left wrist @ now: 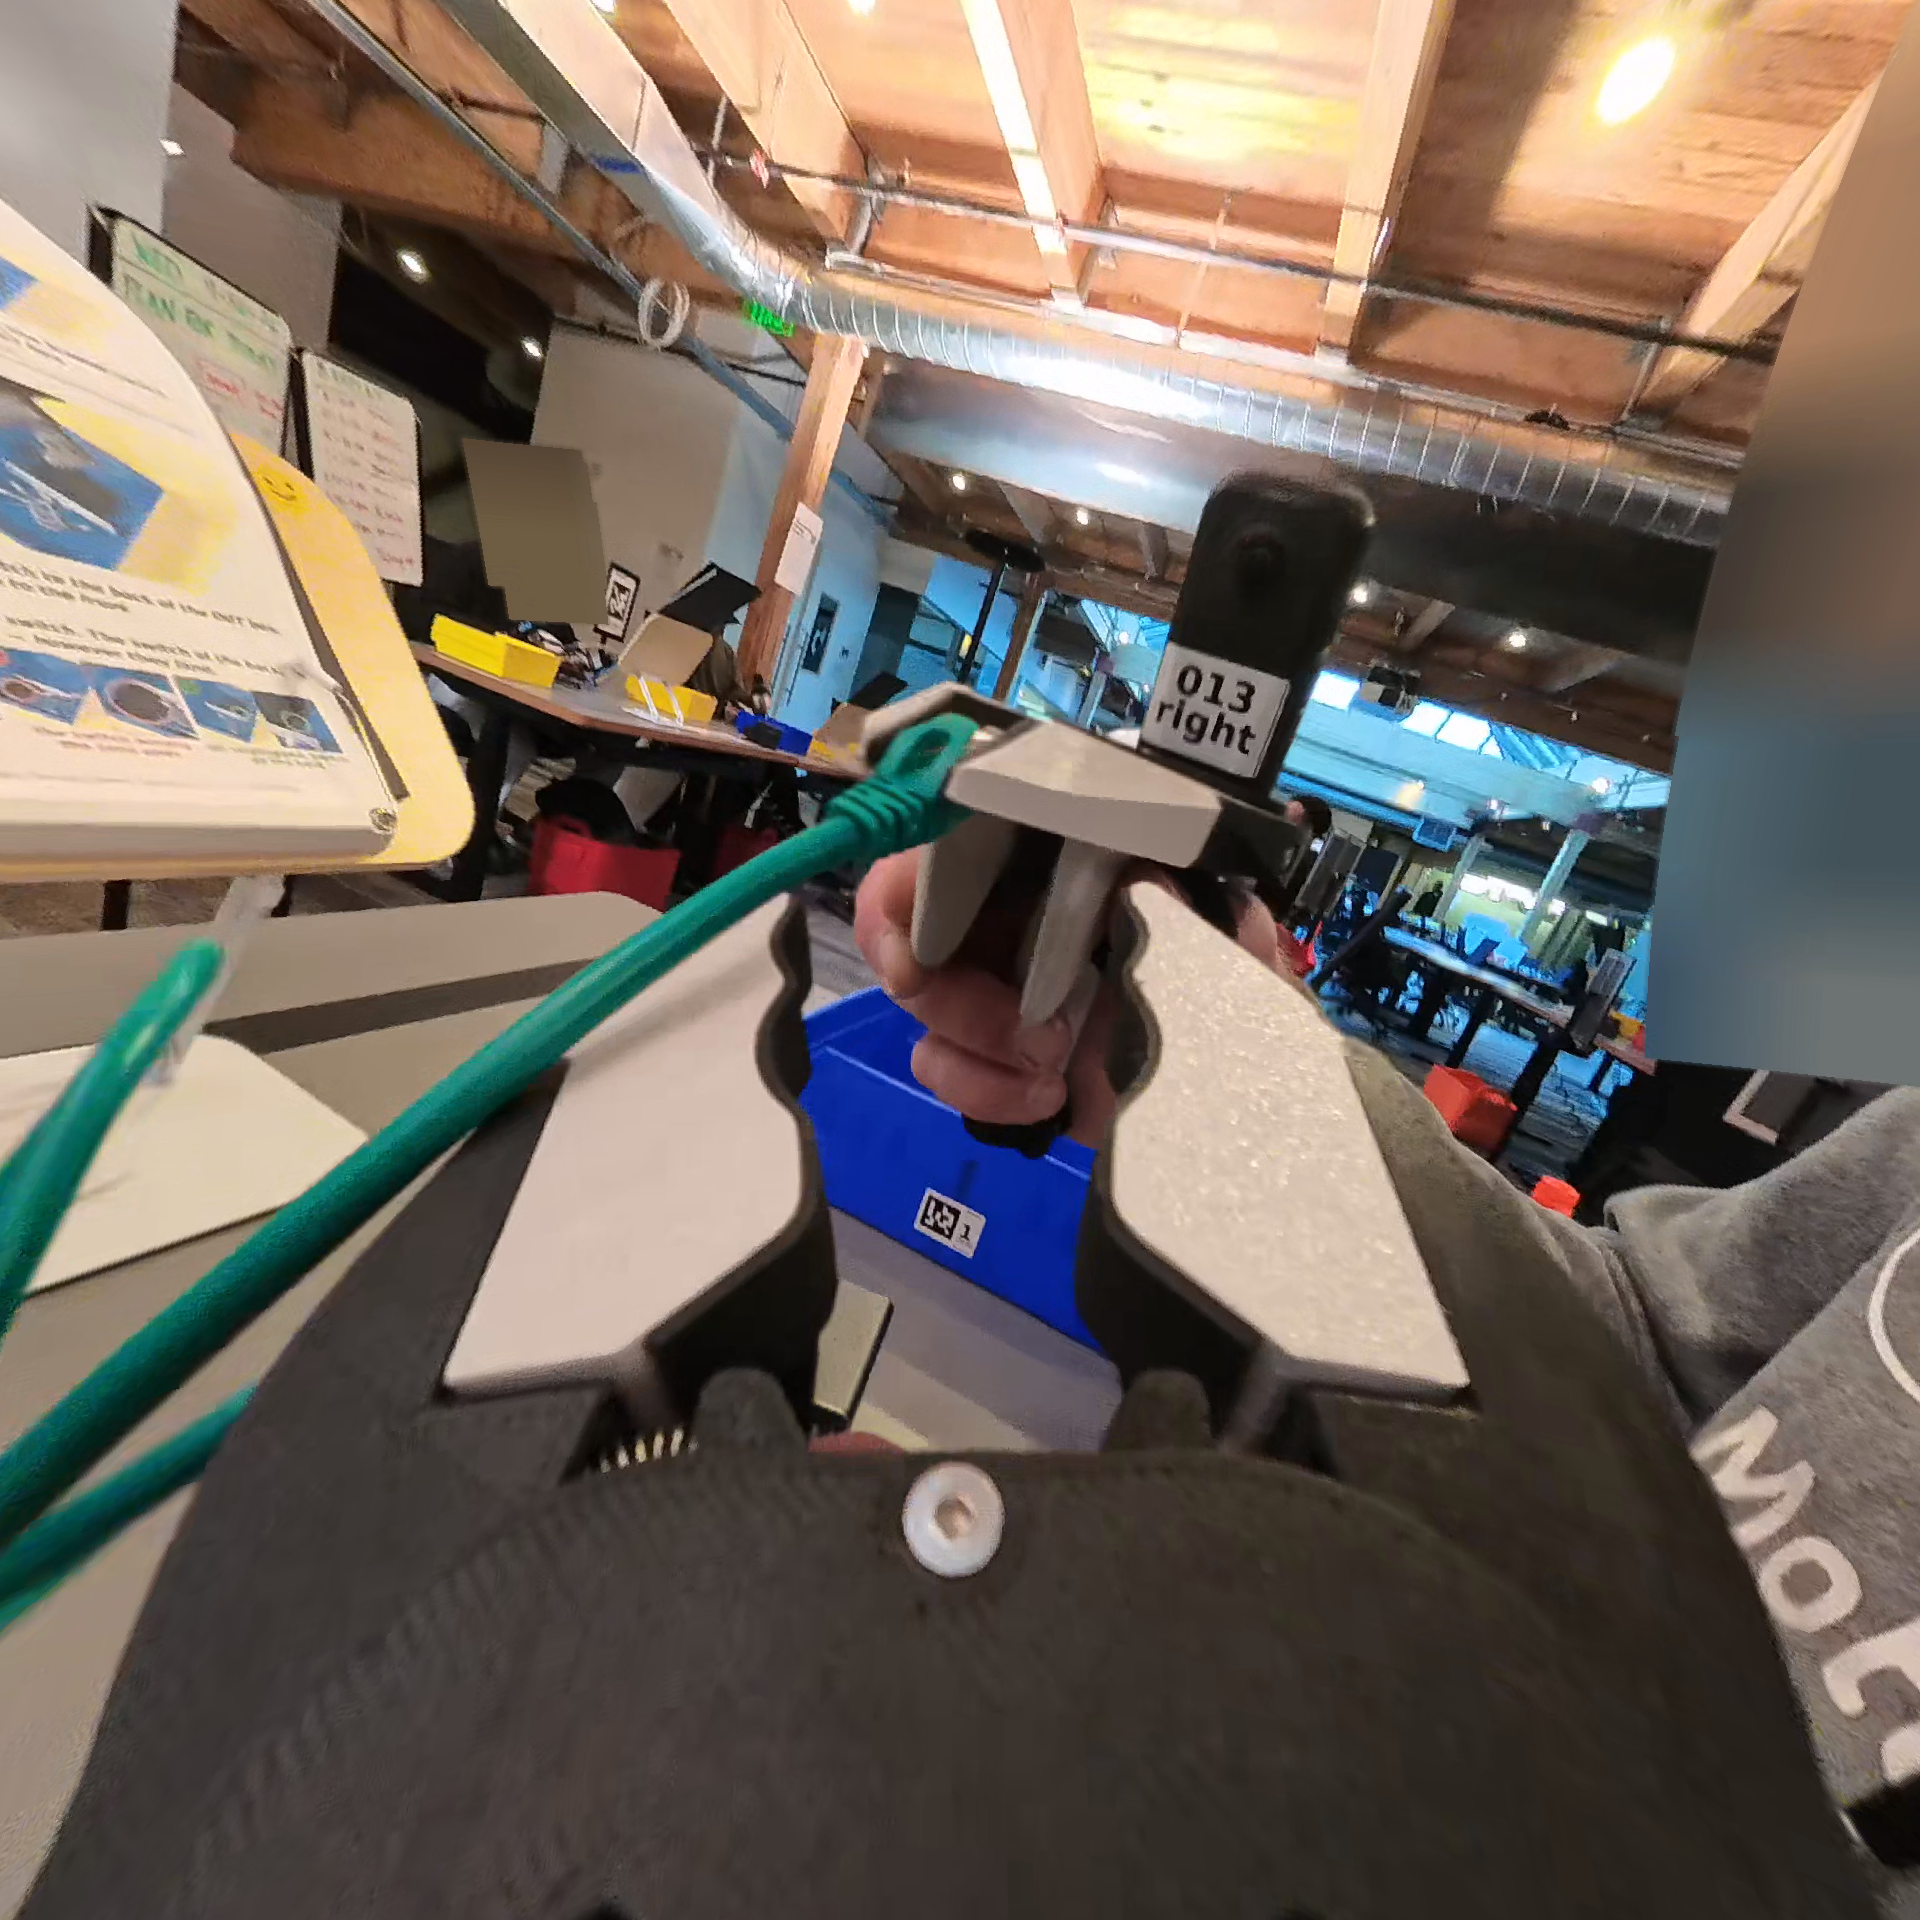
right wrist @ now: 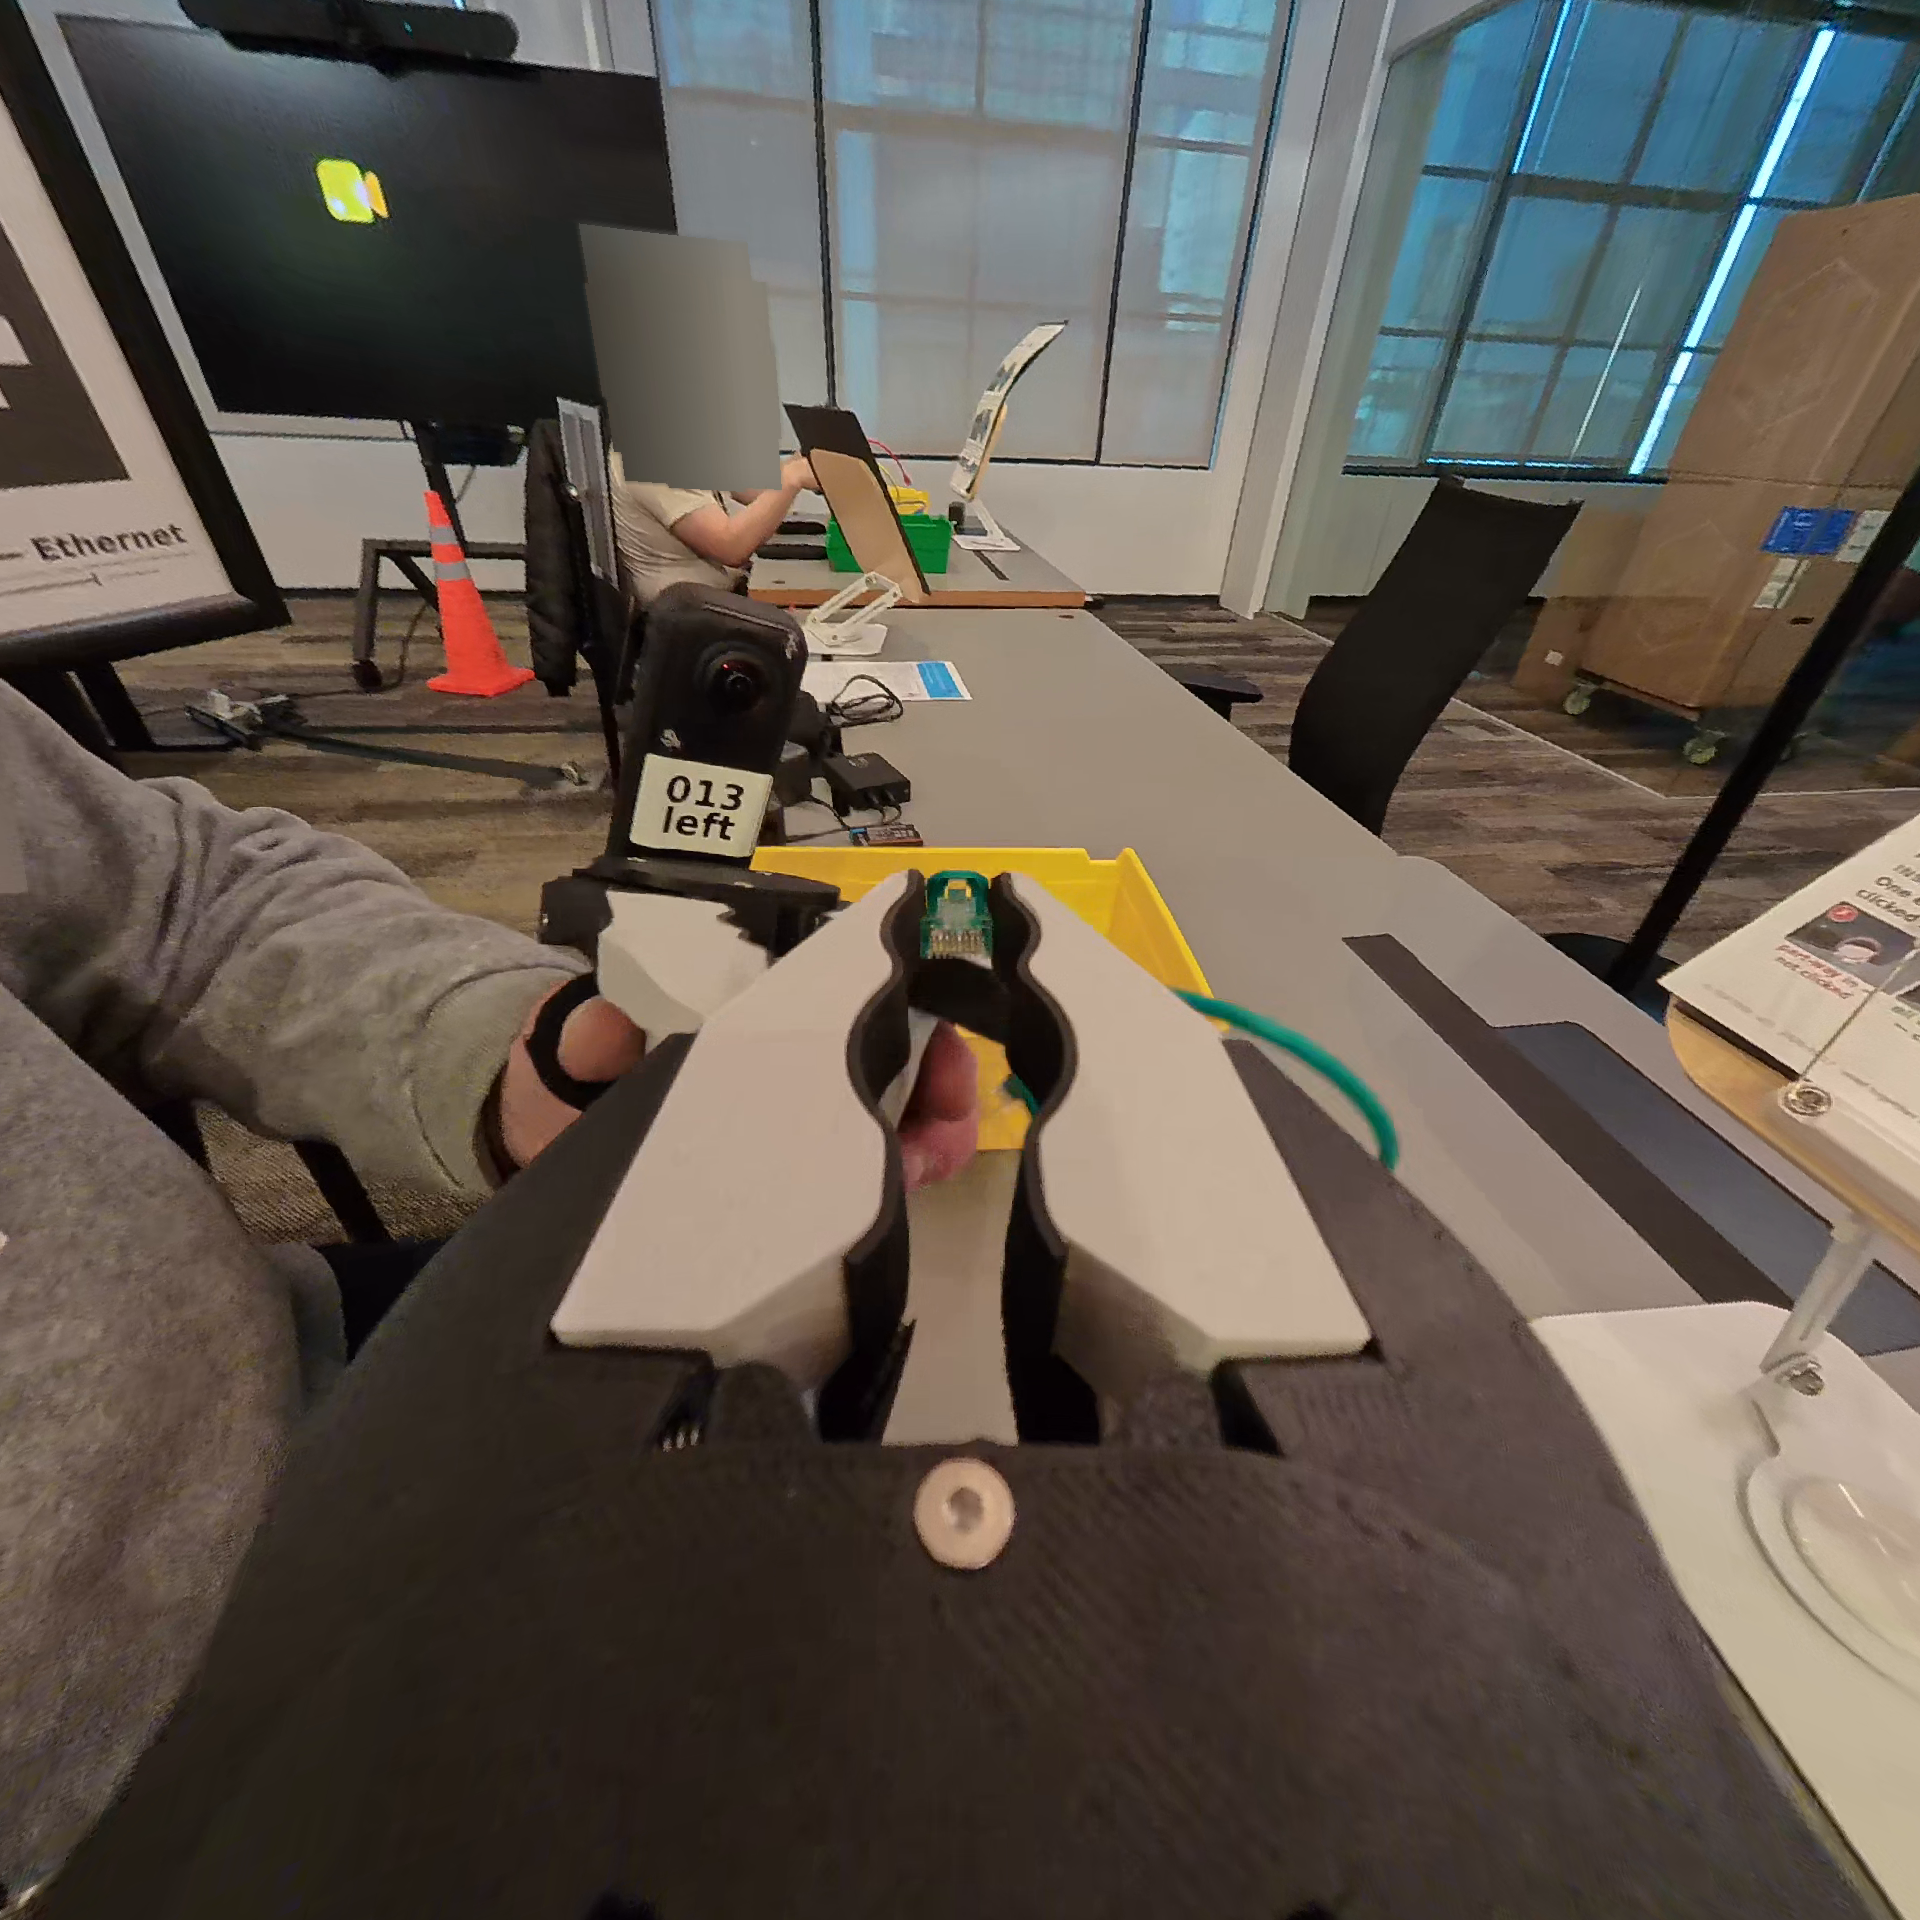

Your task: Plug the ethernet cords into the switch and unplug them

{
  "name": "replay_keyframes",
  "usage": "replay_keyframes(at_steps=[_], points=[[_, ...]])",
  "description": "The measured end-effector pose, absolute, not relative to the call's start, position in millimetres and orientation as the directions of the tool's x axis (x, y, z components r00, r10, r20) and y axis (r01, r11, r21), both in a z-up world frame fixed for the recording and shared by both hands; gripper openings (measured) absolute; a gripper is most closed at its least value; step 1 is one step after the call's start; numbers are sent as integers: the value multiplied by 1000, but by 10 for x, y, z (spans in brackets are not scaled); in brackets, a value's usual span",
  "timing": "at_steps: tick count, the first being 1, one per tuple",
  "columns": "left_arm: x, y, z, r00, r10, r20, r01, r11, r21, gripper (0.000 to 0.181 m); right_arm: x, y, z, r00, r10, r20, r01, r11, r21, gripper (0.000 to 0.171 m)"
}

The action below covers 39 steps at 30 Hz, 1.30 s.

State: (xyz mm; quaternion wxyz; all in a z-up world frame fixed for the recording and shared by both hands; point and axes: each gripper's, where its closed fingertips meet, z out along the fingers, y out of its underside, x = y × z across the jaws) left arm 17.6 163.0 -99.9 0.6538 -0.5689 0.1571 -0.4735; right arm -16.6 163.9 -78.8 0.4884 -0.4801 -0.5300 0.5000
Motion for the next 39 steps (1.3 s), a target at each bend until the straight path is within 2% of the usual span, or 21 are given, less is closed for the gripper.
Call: replay_keyframes(at_steps=[3,9,16,23,28,35,39], points=[[26,1695,-946,513,-774,371,501,-81,-862,61,-145,1595,-738,-98,995,12,-5,12,-1000,9],[-96,1653,-777,524,-789,319,514,-5,-858,57,-136,1544,-715,-141,990,-25,-14,-27,-1000,9],[11,1519,-727,494,-846,201,422,31,-906,38,-103,1465,-735,-227,970,-82,3,-84,-996,9],[115,1406,-702,473,-878,70,271,70,-960,21,-35,1358,-784,-302,951,-68,50,-55,-997,9],[156,1397,-747,472,-881,36,183,58,-981,18,4,1359,-828,-303,952,-34,80,-10,-997,9],[174,1333,-772,432,-902,17,152,55,-987,19,24,1309,-854,-331,943,-24,92,7,-996,9],[142,1329,-749,426,-904,34,181,49,-982,12,34,1295,-830,-336,942,-17,79,11,-997,9]])
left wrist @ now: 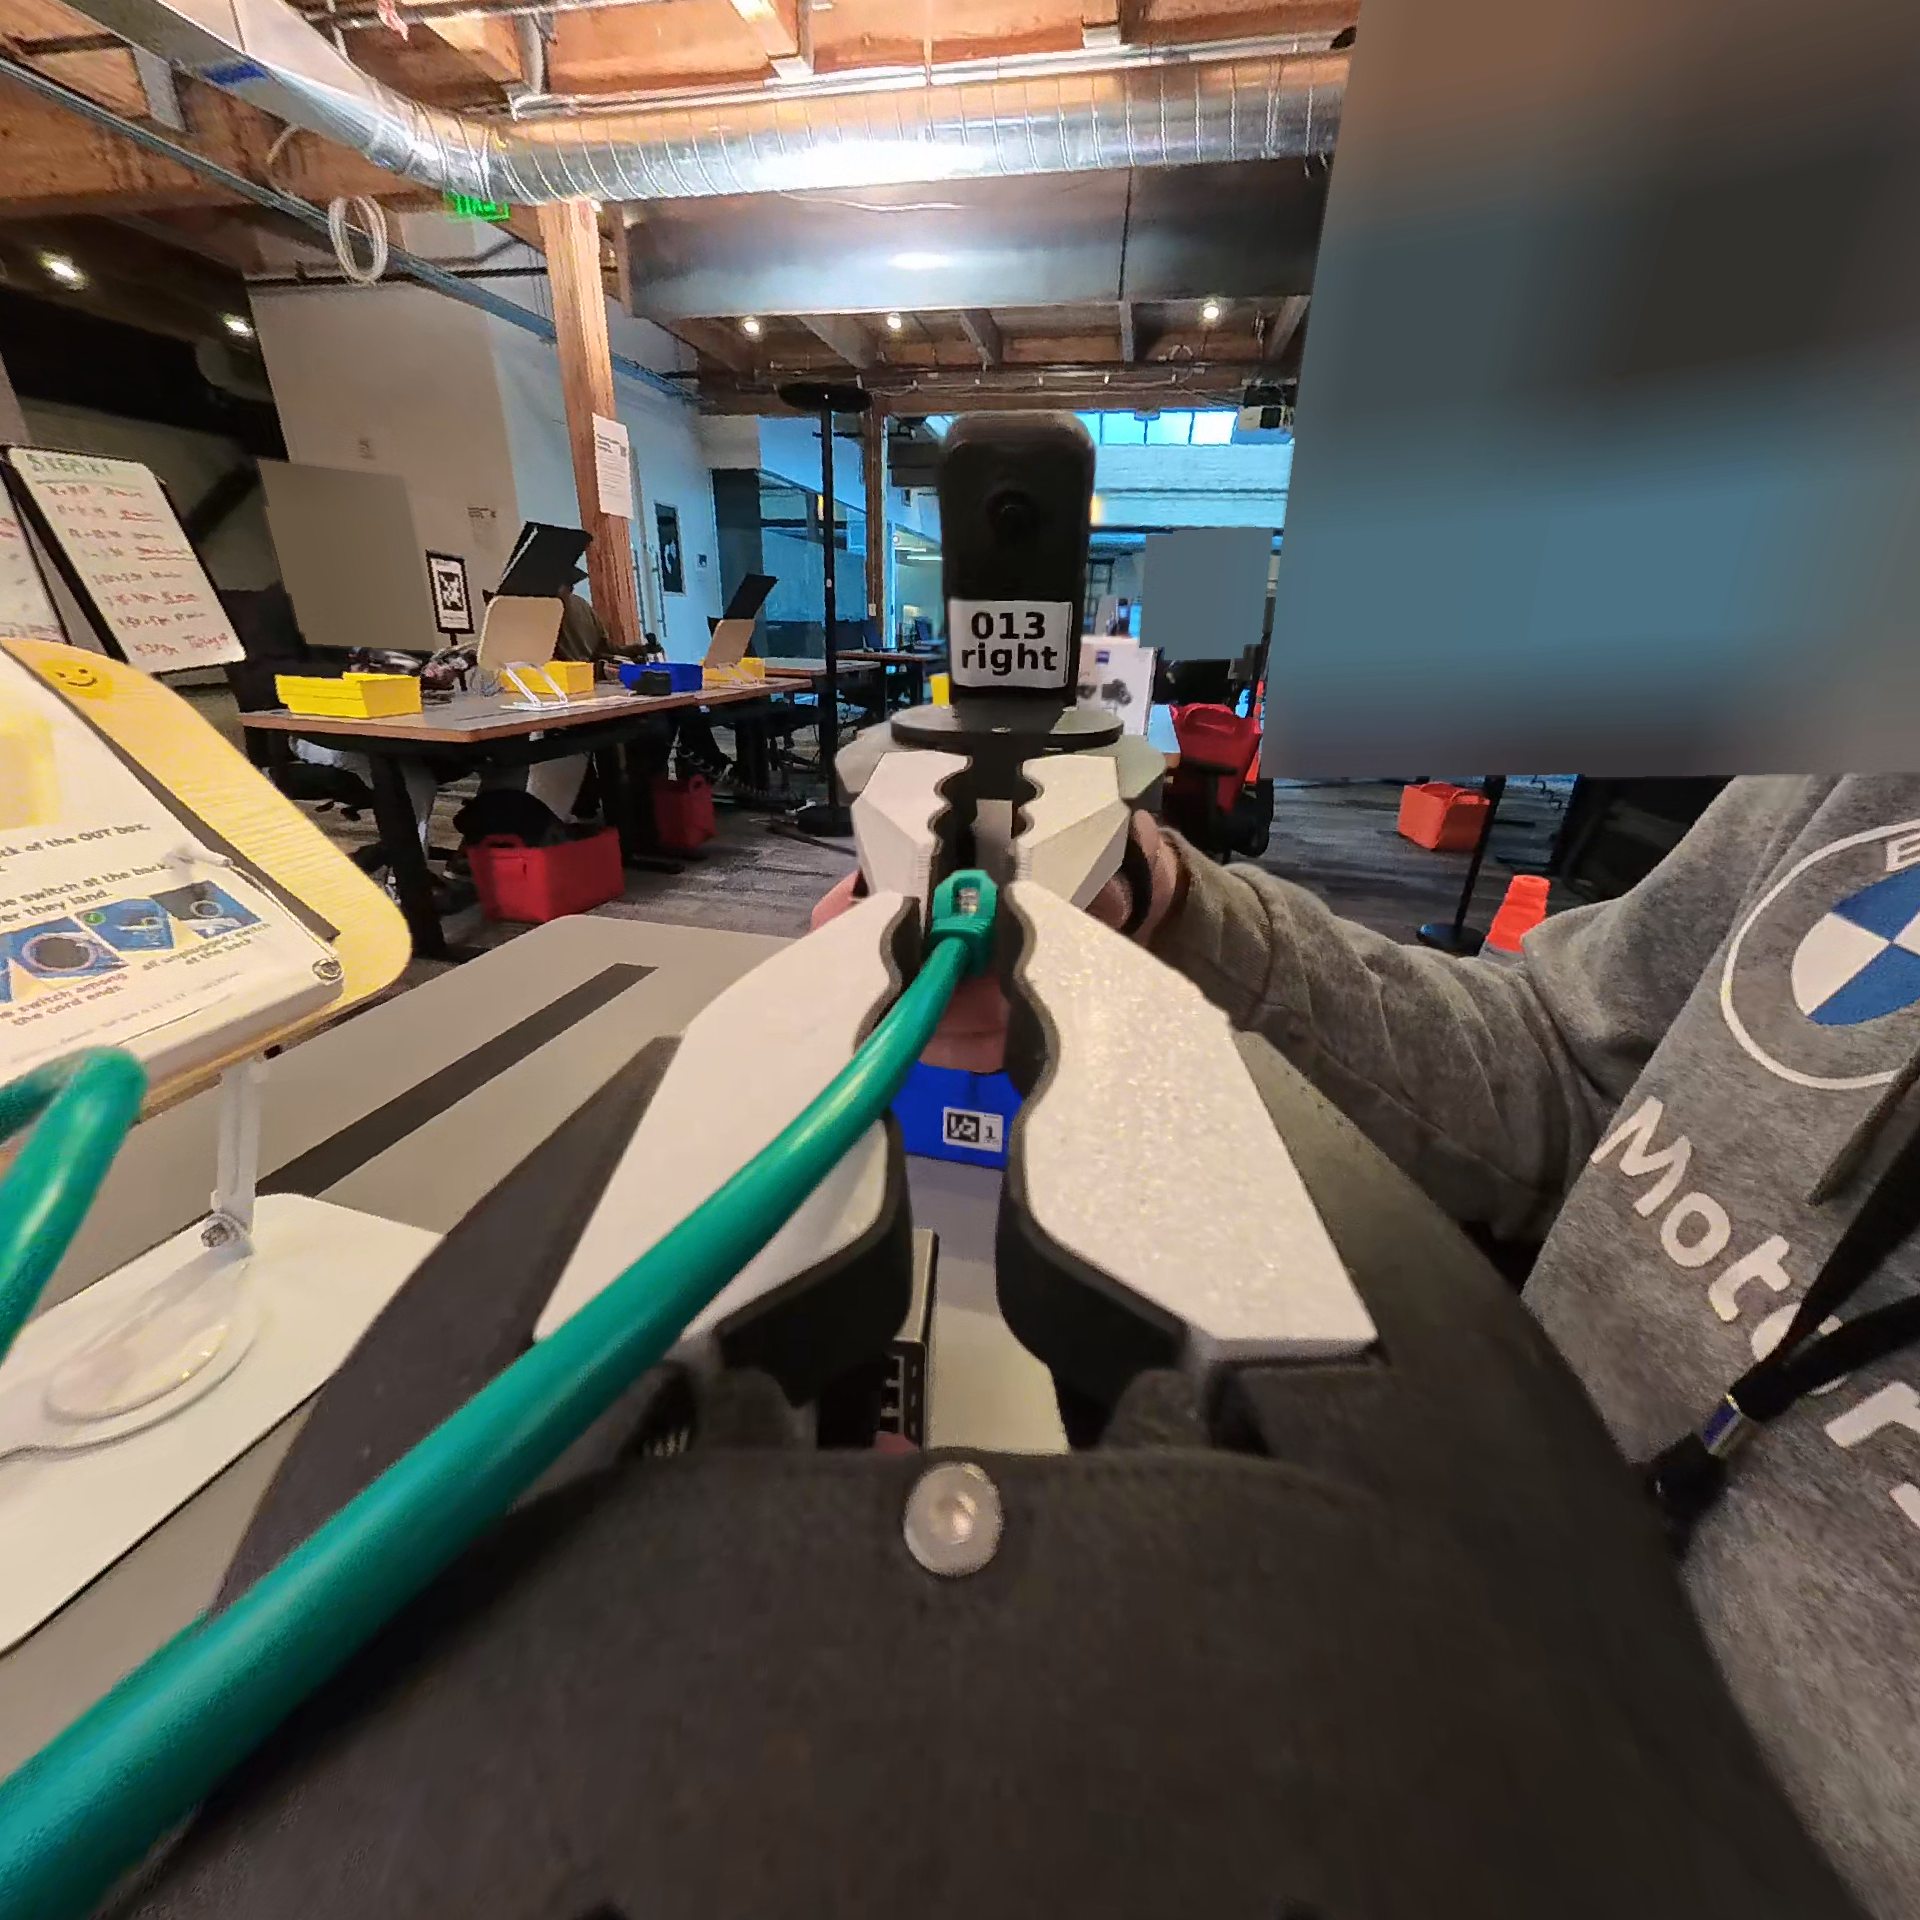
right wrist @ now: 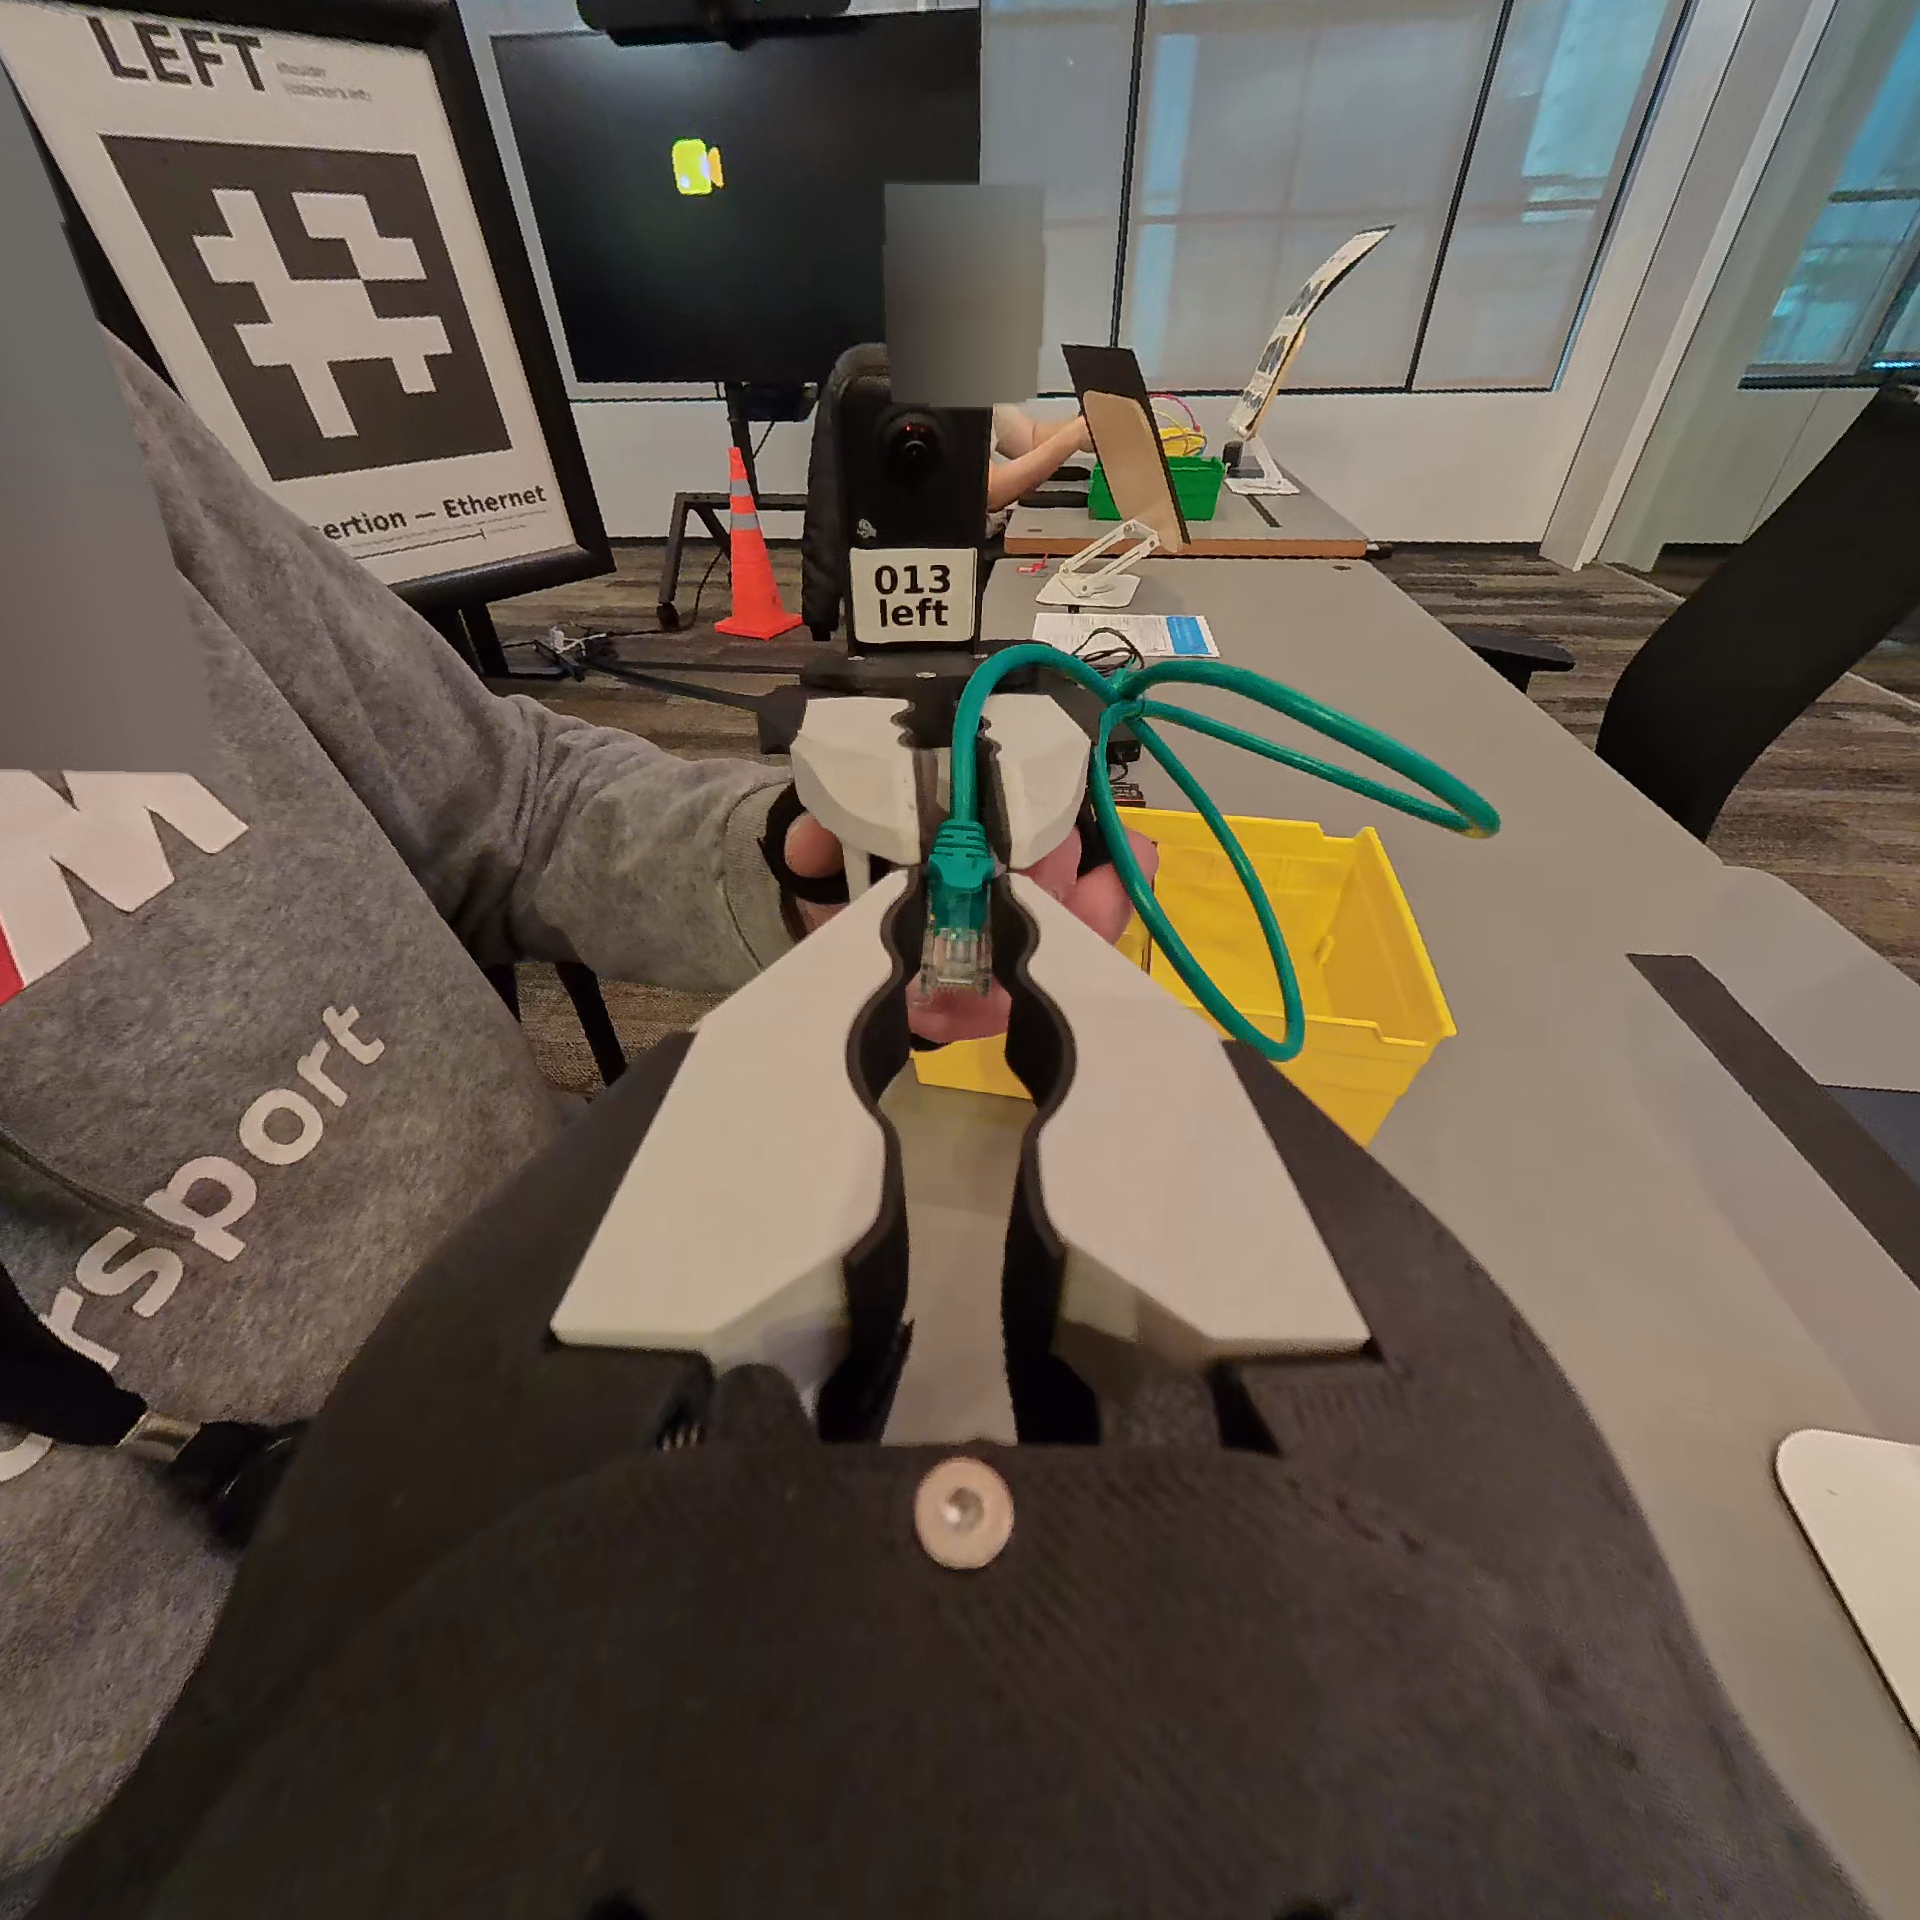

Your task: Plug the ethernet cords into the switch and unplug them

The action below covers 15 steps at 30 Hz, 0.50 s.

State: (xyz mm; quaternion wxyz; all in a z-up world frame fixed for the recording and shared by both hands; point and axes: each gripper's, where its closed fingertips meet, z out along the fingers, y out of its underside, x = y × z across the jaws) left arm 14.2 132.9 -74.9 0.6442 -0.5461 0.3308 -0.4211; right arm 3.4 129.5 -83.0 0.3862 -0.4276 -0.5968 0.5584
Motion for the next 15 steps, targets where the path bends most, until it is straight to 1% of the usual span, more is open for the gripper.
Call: replay_keyframes(at_steps=[8,15], points=[[135,1341,-744,442,-896,31,191,61,-980,10,33,1311,-838,-313,950,14,82,42,-996,9],[76,1362,-680,511,-859,-21,184,134,-974,10,42,1361,-837,-278,960,39,75,62,-995,10]])
